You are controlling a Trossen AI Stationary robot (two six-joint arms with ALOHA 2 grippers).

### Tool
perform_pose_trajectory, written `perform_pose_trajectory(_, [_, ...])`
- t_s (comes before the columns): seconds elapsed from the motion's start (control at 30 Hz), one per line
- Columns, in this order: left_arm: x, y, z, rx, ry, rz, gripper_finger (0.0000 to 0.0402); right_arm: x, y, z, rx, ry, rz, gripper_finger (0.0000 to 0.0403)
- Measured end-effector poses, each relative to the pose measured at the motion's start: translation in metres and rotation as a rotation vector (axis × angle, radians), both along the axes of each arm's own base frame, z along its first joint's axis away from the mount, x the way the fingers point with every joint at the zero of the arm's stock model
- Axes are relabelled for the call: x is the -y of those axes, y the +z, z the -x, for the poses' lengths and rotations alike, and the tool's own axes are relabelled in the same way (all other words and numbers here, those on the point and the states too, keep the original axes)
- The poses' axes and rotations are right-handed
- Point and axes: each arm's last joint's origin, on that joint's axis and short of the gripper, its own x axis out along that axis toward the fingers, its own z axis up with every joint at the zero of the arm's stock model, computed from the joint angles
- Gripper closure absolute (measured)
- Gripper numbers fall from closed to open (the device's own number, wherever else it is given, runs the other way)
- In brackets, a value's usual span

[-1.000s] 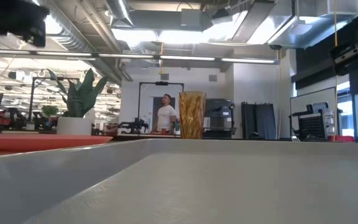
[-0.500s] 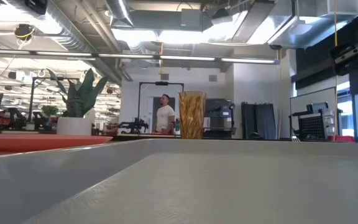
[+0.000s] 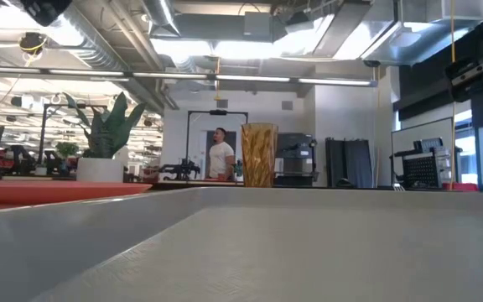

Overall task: Pick and place plate/cup/fork/spoon on tray
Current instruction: Move the serving tray to the center

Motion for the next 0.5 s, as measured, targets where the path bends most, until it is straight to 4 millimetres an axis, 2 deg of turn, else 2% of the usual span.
perform_pose_trajectory(0.3, [0.000, -0.010, -0.022, -0.140, 0.038, 0.125, 0.0401, 0.000, 0.002, 0.000, 0.043, -0.017, 0.064, 0.0389])
perform_pose_trajectory(0.5, [-0.004, -0.014, -0.034, -0.165, 0.054, 0.071, 0.0401, 0.006, 0.008, 0.003, -0.113, -0.105, 0.069, 0.0389])
